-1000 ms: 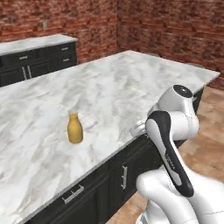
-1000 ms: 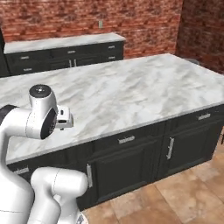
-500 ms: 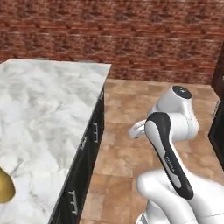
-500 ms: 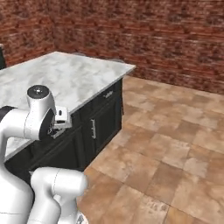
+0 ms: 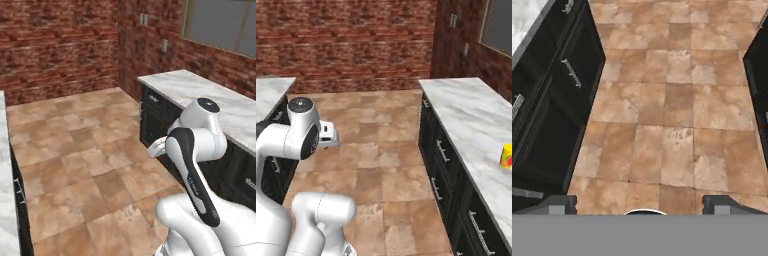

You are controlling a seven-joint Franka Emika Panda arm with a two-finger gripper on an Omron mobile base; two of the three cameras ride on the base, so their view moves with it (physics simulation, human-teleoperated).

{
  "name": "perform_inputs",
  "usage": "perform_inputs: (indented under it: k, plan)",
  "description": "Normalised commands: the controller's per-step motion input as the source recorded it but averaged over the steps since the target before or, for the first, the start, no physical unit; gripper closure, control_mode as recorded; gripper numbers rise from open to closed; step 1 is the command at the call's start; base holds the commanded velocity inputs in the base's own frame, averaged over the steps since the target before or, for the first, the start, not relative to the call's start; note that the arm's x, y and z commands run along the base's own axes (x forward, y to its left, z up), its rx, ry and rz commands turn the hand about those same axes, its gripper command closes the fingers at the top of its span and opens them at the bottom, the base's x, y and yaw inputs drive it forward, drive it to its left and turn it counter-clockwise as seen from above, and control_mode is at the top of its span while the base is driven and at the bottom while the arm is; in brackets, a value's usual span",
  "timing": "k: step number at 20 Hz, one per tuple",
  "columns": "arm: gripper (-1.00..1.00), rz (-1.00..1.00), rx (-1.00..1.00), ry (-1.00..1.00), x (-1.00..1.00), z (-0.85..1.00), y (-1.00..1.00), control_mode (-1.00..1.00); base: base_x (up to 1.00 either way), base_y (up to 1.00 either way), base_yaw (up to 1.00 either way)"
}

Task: Place the pitcher and cup on the dining counter for serving.

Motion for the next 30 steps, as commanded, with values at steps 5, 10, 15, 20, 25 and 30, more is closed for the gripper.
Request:
perform_inputs:
  k: [5,10,15,20,25,30]
  plan:
    - [-1.00,0.00,0.00,0.00,0.00,0.00,0.00,1.00,0.11,-0.42,-0.77]
    - [-1.00,0.00,0.00,0.00,0.00,0.00,0.00,1.00,0.32,-0.11,-0.78]
    - [-1.00,0.00,0.00,0.00,0.00,0.00,0.00,1.00,0.84,0.49,-0.67]
    - [-1.00,0.00,0.00,0.00,0.00,0.00,0.00,1.00,0.94,0.77,-0.64]
    - [-1.00,0.00,0.00,0.00,0.00,0.00,0.00,1.00,0.75,0.69,-0.71]
    - [-1.00,0.00,0.00,0.00,0.00,0.00,0.00,1.00,0.64,0.36,-0.68]
